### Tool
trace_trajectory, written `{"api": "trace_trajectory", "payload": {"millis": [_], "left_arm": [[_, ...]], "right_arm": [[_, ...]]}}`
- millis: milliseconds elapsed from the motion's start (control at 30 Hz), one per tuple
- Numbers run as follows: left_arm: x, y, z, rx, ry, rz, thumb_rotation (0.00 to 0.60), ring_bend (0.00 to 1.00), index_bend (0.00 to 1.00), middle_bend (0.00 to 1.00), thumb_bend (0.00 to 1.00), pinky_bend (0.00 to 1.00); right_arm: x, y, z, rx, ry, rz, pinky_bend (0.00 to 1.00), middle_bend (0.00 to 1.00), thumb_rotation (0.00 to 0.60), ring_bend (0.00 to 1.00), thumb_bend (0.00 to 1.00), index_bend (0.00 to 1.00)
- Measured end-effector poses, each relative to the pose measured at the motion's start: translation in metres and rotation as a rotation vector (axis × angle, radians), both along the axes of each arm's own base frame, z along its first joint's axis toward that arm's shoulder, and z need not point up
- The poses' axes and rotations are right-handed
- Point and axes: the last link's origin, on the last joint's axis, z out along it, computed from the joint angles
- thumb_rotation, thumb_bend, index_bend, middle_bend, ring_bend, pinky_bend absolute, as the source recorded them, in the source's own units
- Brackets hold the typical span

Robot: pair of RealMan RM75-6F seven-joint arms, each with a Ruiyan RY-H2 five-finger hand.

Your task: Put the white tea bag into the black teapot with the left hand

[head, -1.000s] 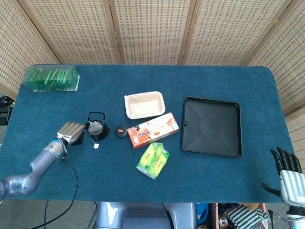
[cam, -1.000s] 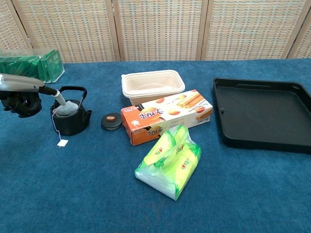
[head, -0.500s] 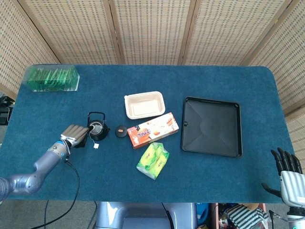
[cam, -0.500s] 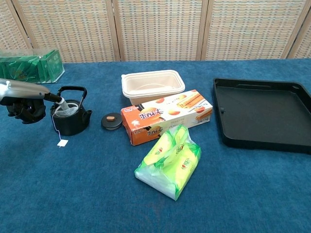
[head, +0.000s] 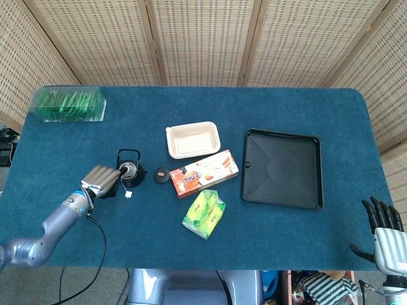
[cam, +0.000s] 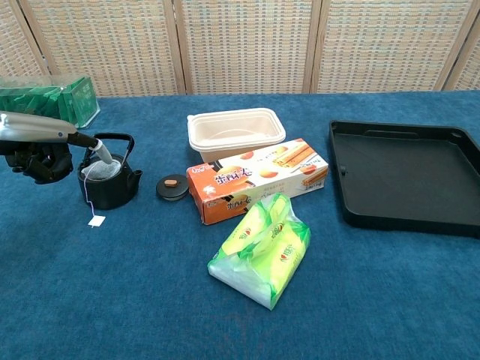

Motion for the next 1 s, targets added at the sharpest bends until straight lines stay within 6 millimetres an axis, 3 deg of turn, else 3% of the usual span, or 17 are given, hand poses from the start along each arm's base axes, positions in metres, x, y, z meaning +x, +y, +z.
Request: {"api": "trace_trajectory", "payload": {"millis": [667,1000], "left_arm": [[-0.018,0.010,-0.012,-0.007,0.050,0.072,0.600,0.75,0.15,0.79,1.00,0.73],[-0.016,0.015,-0.019,-0.011,0.042,0.077,0.600,0.75,0.15,0.79,1.00,0.73]], "right_arm": [[-0.001,0.001,0.000,0.002,-0.001,-0.009,0.09,0.11,0.600,0.00,0.02,0.10],[-0.001,0.001,0.000,0.002,-0.001,-0.012,0.09,0.11,0.600,0.00,0.02,0.10]]}}
